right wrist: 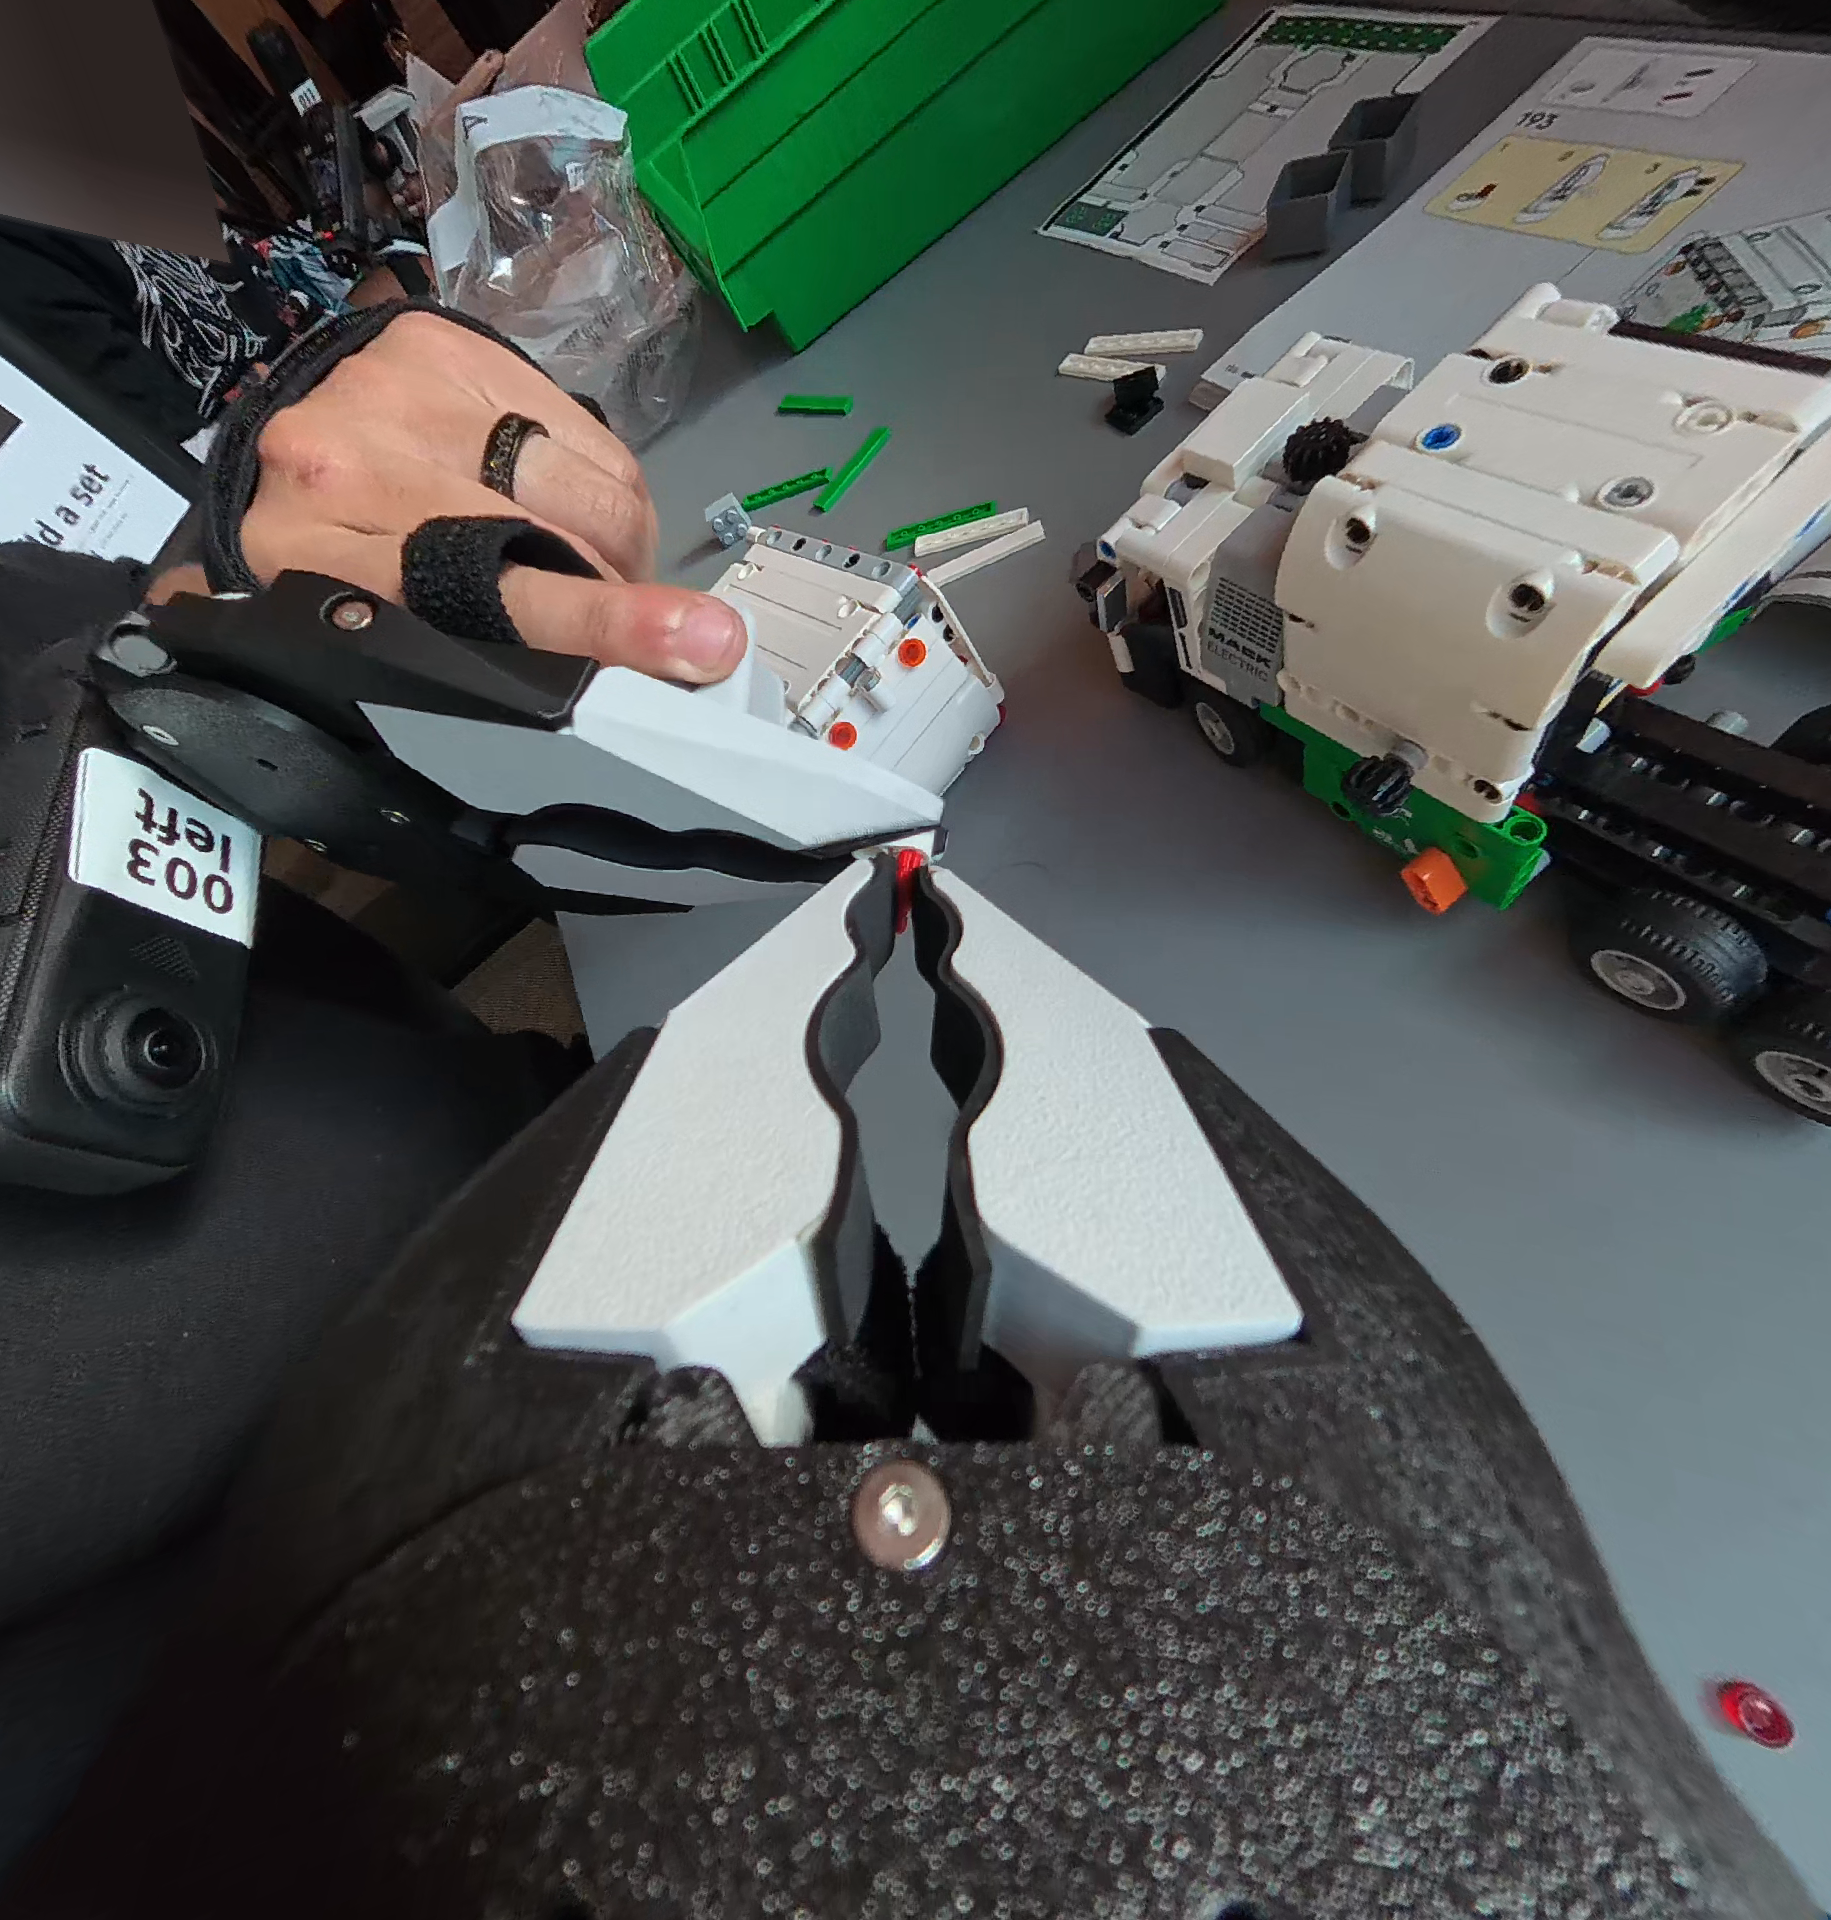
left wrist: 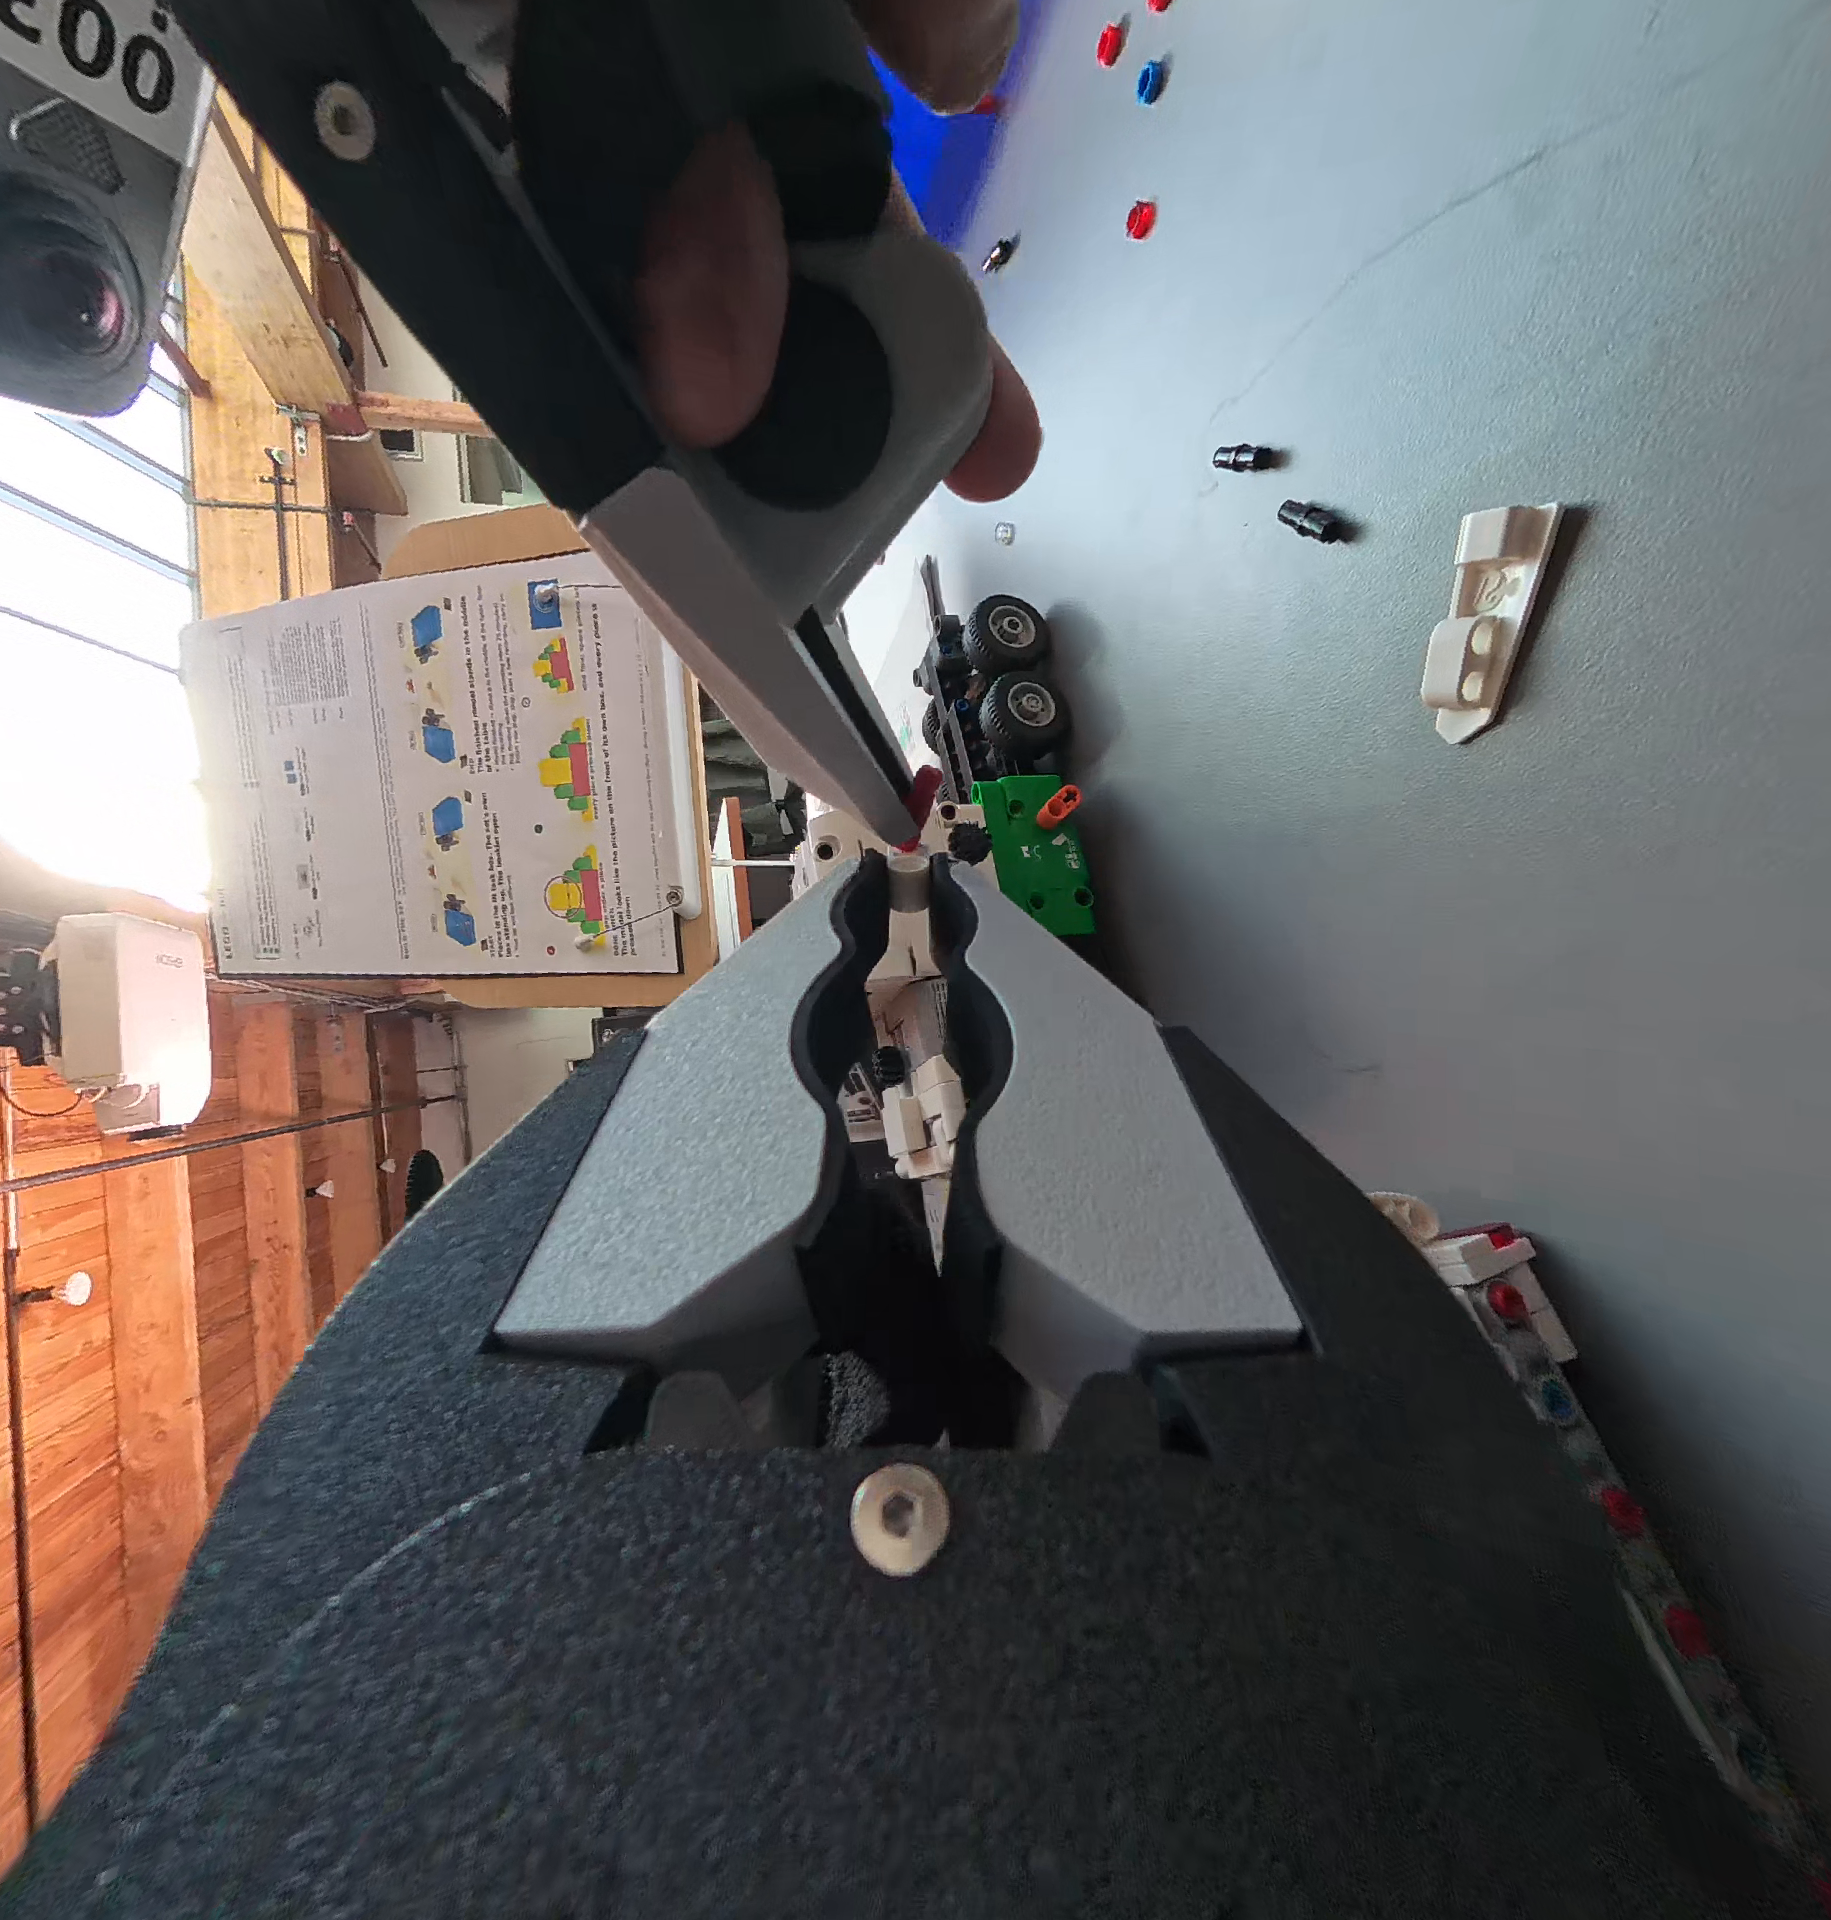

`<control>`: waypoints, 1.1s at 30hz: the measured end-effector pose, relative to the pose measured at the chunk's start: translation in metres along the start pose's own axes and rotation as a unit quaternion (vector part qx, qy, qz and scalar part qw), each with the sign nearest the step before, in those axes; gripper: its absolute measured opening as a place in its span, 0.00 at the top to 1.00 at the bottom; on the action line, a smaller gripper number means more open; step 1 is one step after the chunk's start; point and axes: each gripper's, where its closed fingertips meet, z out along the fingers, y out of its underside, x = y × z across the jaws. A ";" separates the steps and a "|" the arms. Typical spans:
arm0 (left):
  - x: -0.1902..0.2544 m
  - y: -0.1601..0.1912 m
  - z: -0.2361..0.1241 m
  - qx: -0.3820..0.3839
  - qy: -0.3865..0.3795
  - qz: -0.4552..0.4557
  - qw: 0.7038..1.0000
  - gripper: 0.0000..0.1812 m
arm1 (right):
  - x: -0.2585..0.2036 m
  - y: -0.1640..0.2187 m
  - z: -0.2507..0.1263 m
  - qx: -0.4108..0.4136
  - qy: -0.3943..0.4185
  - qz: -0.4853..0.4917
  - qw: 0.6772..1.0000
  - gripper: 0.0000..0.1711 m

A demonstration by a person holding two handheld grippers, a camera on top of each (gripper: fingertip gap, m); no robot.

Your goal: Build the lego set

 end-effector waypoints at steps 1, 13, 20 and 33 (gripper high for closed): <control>0.000 0.000 0.001 -0.001 -0.001 0.011 1.000 0.97 | 0.001 0.000 0.000 -0.007 0.006 -0.011 1.000 0.99; 0.004 0.002 0.004 -0.013 0.029 0.067 0.997 0.97 | 0.007 0.003 0.002 -0.093 0.133 -0.179 0.970 0.99; 0.003 0.006 0.008 -0.039 0.025 0.095 0.994 0.97 | 0.013 0.001 0.003 -0.104 0.155 -0.176 0.967 0.99; 0.030 0.003 0.013 -0.028 0.096 0.079 0.992 0.97 | 0.017 0.026 0.010 -0.115 0.120 -0.243 0.956 0.99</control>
